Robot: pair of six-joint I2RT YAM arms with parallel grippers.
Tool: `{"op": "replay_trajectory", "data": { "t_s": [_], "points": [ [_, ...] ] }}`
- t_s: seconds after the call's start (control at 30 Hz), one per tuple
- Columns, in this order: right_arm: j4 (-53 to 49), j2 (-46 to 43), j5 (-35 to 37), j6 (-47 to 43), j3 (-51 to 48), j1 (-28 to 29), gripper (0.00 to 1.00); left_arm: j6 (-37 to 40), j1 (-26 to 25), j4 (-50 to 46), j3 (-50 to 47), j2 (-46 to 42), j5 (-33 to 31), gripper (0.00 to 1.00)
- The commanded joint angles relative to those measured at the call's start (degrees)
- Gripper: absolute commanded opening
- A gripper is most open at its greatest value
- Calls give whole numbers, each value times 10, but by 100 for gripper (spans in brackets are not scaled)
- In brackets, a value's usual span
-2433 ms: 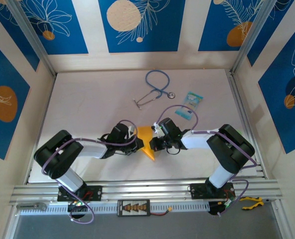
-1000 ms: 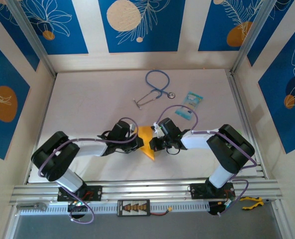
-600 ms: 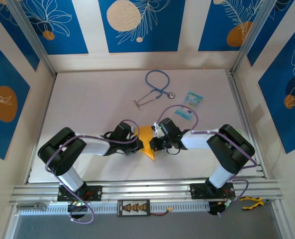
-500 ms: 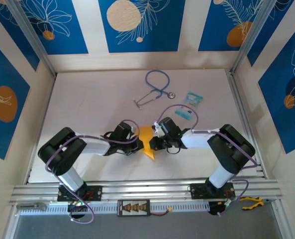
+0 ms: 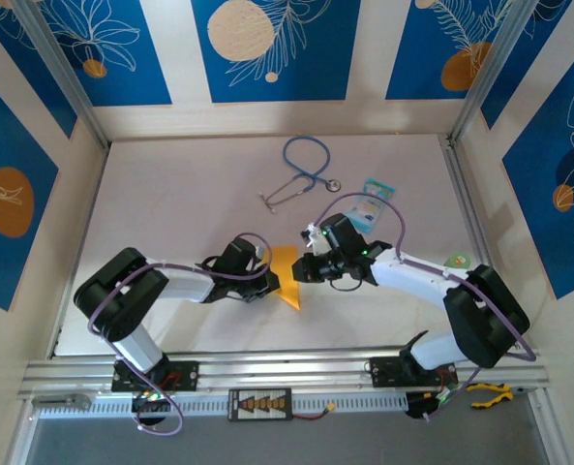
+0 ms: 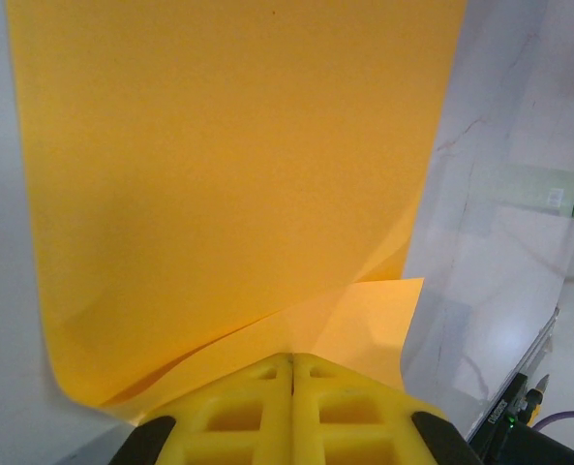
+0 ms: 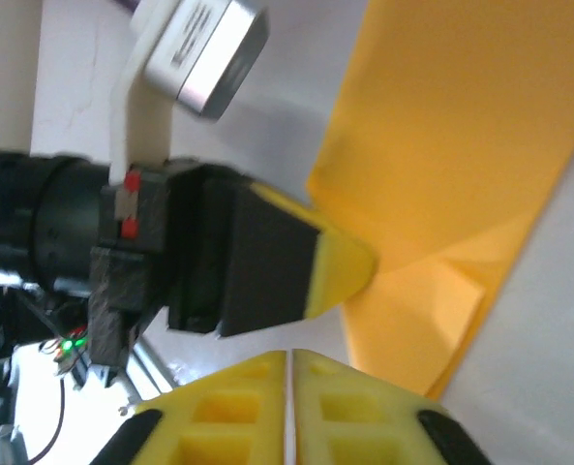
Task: Fold a paper plane with a square sheet of paper (pick it up from the middle)
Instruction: Third fold the triangle at the center of the table.
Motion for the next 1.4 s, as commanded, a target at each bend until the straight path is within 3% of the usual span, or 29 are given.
{"op": "replay_trajectory", "data": {
  "t_s": [0.0, 0.33, 0.8, 1.37],
  "points": [
    [-34, 22, -33, 20, 0, 26, 5, 11, -4, -35, -8, 6, -12, 0],
    [-63, 99, 23, 27, 42, 78, 2, 9, -4, -26, -12, 7, -11, 0],
    [-63, 162, 54, 36, 56, 82, 1, 4, -5, -20, -13, 7, -13, 0],
    [-21, 107, 24, 48, -49, 76, 2, 4, -4, -19, -21, 14, -25, 0]
  ]
}}
